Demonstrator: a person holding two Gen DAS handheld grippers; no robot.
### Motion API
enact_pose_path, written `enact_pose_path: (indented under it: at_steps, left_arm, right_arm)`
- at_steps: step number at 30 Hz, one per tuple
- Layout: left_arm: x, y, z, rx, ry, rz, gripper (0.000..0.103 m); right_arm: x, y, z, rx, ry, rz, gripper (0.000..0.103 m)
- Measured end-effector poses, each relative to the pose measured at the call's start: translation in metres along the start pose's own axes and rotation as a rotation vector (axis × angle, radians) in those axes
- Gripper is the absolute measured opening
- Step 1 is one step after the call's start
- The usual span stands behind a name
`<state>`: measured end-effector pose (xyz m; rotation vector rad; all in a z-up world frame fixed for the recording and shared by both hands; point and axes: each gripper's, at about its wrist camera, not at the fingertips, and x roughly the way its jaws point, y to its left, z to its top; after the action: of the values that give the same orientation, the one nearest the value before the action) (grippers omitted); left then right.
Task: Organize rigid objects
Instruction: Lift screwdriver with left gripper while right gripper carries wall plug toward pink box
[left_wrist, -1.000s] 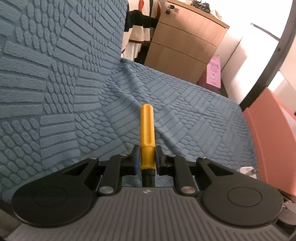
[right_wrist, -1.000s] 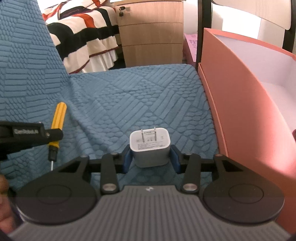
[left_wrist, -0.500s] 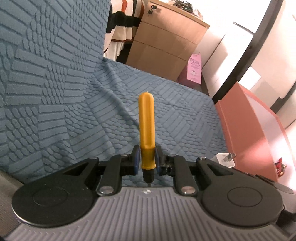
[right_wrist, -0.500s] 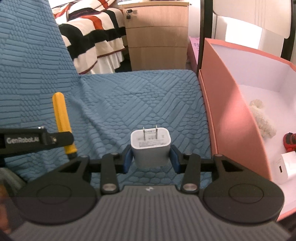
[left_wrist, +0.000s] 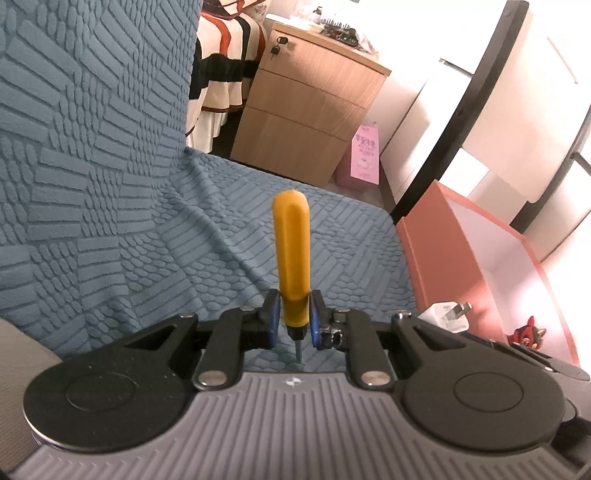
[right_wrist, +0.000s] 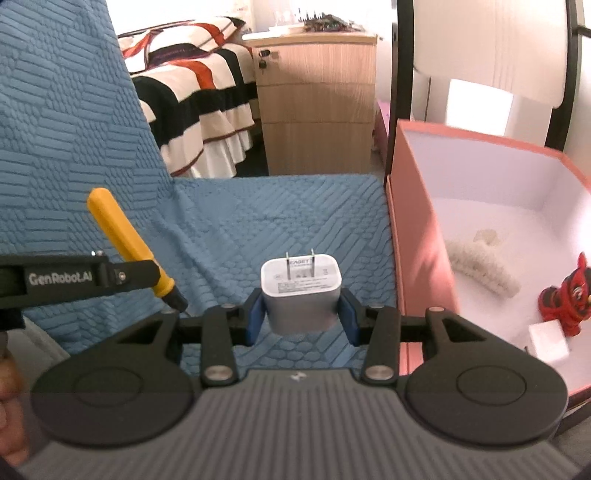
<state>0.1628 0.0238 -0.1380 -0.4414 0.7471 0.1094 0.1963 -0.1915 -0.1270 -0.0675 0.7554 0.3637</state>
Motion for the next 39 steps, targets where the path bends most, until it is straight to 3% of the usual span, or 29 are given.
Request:
enact_pose_path:
  at_steps: [25,39]
  left_arm:
    - [-0.083,-0.031,0.015,0.024,-0.095,-0.029,0.019]
    - [-0.104,-0.091,0.032,0.071,-0.134,-0.122,0.019]
  right_arm:
    - [-0.086,-0.006,0.026,0.002,-0.109,0.057,0.046]
    - [-0.124,-0.043,0.038,0.046,-0.168,-0.004,0.046]
